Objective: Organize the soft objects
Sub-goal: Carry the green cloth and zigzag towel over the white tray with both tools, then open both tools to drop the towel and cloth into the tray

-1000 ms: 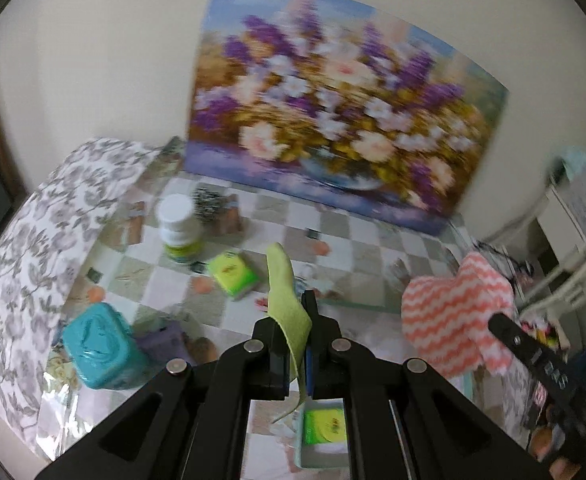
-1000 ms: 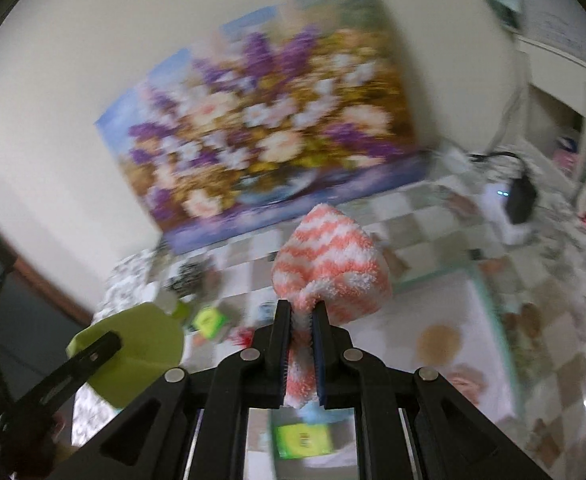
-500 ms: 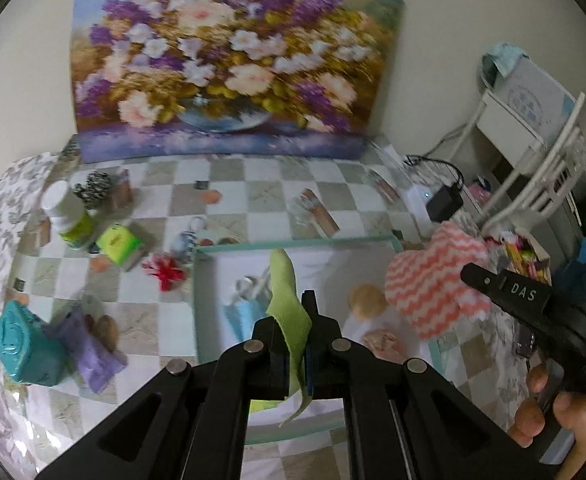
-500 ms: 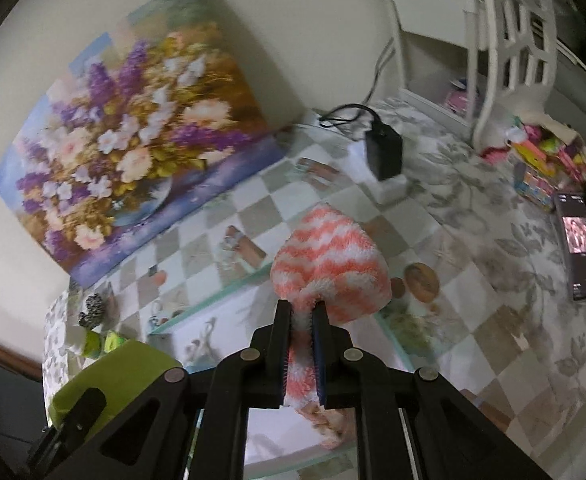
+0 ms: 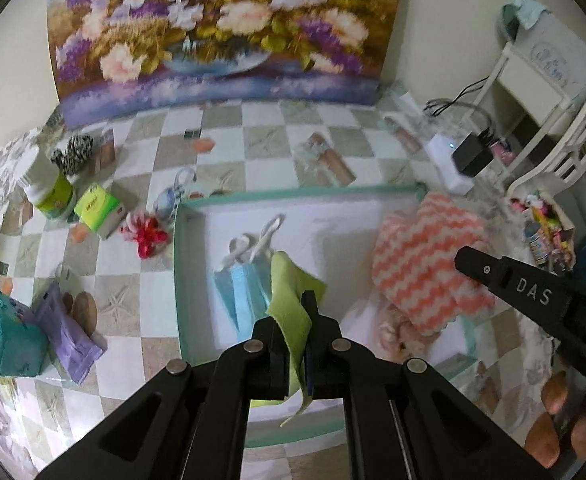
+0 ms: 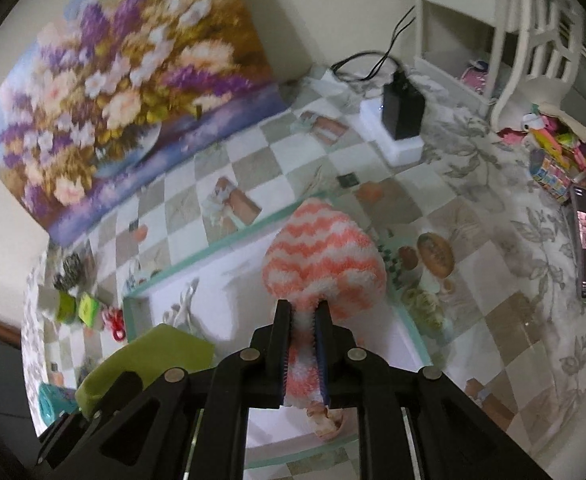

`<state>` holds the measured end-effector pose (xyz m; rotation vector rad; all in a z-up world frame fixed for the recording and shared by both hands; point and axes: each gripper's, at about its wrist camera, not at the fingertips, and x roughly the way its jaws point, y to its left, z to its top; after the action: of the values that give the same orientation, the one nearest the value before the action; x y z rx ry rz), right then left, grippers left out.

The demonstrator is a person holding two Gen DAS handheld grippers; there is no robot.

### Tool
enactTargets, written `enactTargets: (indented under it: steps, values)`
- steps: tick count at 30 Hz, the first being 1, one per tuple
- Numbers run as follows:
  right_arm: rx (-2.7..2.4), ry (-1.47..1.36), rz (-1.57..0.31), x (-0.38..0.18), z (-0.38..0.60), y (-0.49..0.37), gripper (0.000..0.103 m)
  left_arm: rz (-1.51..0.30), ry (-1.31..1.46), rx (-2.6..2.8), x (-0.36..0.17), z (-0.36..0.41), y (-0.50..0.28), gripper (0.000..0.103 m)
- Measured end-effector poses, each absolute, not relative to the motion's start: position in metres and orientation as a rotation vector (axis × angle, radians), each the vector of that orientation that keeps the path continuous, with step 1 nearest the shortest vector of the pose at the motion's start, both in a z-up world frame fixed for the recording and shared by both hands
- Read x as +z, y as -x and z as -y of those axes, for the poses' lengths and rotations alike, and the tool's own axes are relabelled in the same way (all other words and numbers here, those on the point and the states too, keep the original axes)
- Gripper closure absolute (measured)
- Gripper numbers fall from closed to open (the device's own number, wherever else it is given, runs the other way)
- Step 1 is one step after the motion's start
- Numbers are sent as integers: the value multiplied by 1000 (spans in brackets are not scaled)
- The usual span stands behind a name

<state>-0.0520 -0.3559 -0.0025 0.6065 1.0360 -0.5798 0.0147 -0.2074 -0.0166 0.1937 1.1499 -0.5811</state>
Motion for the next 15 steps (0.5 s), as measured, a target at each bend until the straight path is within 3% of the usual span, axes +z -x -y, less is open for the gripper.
enactTargets:
  steps: [10, 13, 15]
  values:
    - [-521, -568, -1196, -47, 338, 27, 88, -1255, -245, -501, -55, 207, -26, 97]
    - [-510, -572, -1233, -57, 335, 22, 88, -1281, -260, -484, -64, 207, -27, 90]
    - [-499, -585, -1255, -63, 335, 20, 83, -1298, -264, -473, -69, 206, -28, 78]
